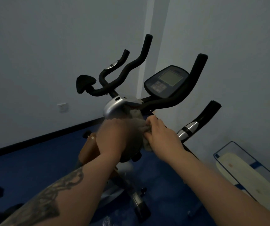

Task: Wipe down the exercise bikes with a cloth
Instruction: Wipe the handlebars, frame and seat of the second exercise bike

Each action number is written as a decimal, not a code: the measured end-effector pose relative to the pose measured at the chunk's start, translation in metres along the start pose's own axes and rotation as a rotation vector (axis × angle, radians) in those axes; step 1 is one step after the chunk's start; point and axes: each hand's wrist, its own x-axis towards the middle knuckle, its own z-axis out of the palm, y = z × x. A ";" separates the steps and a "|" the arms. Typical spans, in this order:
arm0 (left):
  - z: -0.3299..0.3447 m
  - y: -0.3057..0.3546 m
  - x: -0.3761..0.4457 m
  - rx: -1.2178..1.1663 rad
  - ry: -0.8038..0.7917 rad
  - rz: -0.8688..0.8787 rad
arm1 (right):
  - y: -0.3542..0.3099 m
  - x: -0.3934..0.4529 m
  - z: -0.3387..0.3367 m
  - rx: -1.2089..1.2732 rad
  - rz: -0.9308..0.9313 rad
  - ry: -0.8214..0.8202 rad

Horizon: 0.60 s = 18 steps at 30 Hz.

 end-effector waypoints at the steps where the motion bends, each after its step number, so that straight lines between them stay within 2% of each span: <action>1: 0.000 0.000 0.000 0.003 0.002 0.003 | 0.001 -0.004 0.000 0.000 -0.081 0.046; 4: 0.000 -0.001 0.002 0.008 -0.002 0.007 | 0.003 0.007 -0.002 -0.010 -0.235 0.135; 9: -0.001 0.000 0.001 0.012 0.004 -0.002 | 0.003 0.017 0.002 0.047 -0.175 -0.057; 15: 0.000 0.000 0.000 0.025 0.024 0.004 | 0.008 -0.004 0.009 -0.409 -0.164 -0.098; 18: 0.001 0.000 0.000 0.022 0.030 -0.007 | -0.004 0.014 0.009 -0.460 -0.100 -0.177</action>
